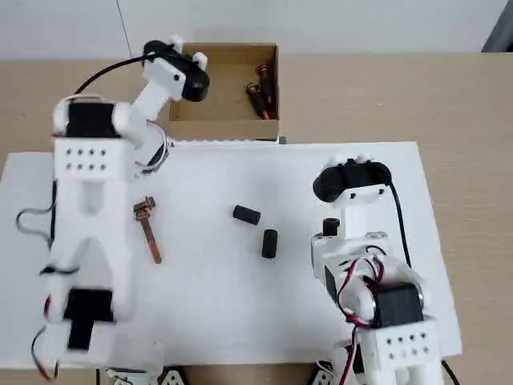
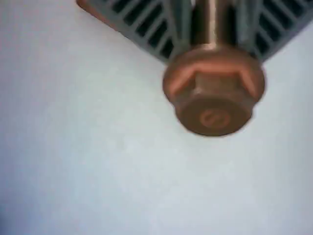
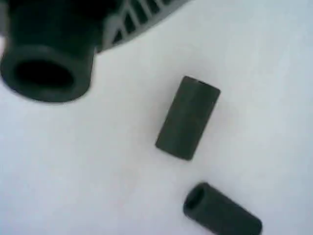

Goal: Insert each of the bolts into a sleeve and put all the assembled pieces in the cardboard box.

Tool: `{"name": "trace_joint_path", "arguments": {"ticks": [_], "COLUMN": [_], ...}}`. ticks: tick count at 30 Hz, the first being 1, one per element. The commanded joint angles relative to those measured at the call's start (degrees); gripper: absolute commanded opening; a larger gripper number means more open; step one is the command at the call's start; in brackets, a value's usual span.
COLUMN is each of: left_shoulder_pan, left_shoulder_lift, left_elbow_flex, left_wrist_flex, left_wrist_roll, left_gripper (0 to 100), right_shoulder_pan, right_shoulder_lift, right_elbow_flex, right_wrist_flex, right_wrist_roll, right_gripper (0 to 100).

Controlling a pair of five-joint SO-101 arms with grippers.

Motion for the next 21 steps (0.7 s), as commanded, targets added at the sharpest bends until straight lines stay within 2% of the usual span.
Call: {"name": "trace_joint_path", "arguments": {"ticks": [1,3,11,21], "left_shoulder_pan": [1.5,1.9,2.2,2.0], "left_shoulder_lift": [-11.5,-16.2,-32.9,-57.8], "left_elbow_flex": [4.6,8.0,27.1,54.9], "left_wrist_flex": [1.0,0.4,-10.7,-31.6], "left_wrist_roll": [3.2,4.8,11.8,21.5], "left_gripper": [0,0,0,0], "right_shoulder_pan": [0.0,0.0,0.0,0.0], "right_shoulder_lift": [-5.9,-10.1,-23.1,-34.2], "right_elbow_flex": [-3.3,-2.3,5.4,16.1], "right_wrist_flex": [0.2,-0.1,-2.2,-8.2], "right_wrist_roll": [-0.1,-0.1,0.0,0.1], "right_gripper": [0.3,0.3,0.3,0.3]}}
